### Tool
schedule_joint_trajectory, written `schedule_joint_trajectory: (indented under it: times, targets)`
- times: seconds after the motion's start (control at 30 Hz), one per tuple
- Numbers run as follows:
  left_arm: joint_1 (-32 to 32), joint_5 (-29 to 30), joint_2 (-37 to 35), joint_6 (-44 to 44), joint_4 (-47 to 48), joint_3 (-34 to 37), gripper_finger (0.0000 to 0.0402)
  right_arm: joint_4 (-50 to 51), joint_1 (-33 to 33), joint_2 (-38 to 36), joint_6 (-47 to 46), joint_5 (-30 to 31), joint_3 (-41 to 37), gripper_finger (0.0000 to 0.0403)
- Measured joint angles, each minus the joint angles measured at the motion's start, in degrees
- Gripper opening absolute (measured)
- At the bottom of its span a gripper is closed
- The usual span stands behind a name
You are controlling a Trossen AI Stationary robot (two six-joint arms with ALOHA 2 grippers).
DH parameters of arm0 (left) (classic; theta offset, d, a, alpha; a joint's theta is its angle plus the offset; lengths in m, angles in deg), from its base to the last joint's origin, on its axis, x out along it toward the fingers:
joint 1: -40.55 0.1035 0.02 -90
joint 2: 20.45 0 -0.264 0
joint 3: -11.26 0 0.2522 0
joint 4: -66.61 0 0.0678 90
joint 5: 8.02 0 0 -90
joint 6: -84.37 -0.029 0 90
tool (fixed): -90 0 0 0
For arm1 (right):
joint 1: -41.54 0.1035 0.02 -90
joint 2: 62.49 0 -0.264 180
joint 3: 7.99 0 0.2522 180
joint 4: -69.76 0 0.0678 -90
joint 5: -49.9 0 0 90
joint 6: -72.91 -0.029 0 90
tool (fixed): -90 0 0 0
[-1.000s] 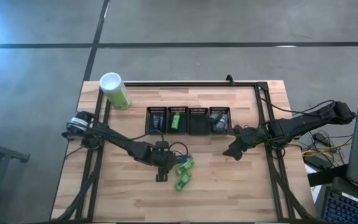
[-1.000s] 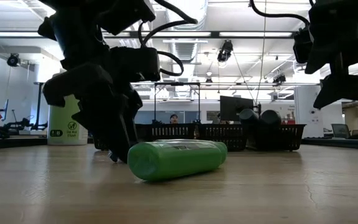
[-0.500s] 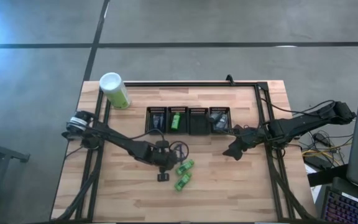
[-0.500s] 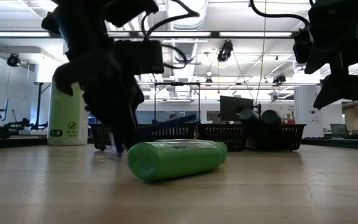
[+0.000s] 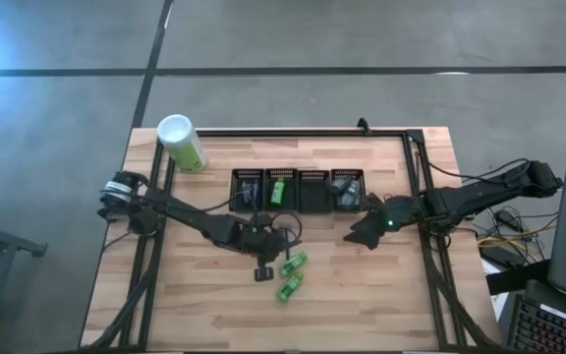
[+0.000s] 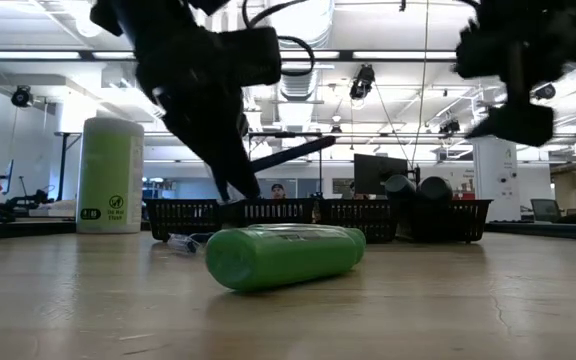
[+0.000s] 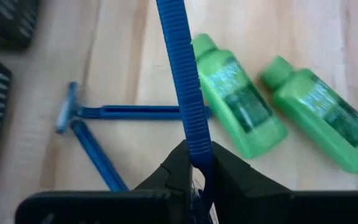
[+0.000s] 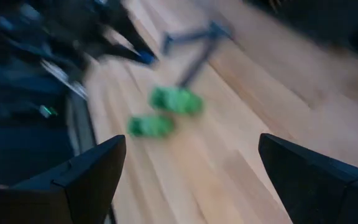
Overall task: Pick & Place Travel size toiletries
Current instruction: Put the blue razor into the middle right black bin
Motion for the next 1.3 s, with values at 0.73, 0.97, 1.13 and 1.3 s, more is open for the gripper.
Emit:
schedule_joint_trajectory:
  times: [0.73, 0.97, 1.13, 1.3]
  targets:
    - [14.0, -15.4, -4.2, 24.0, -37.9, 0.1, 0.0040, -35.2, -2.3, 10.3, 2.3, 15.1, 0.0, 0.0364]
    - [14.0, -15.3, -4.2, 25.7, -37.8, 0.2, 0.0040, -43.8, -4.1, 15.3, 2.1, 14.8, 0.0, 0.0364]
    - [14.0, -15.2, -4.2, 26.1, -37.8, 0.3, 0.0040, -47.4, -5.1, 18.2, 0.7, 13.3, 0.0, 0.0360]
    - [14.0, -15.2, -4.2, 26.7, -36.7, 0.6, 0.0040, -50.1, -5.4, 19.1, 1.0, 13.4, 0.0, 0.0316]
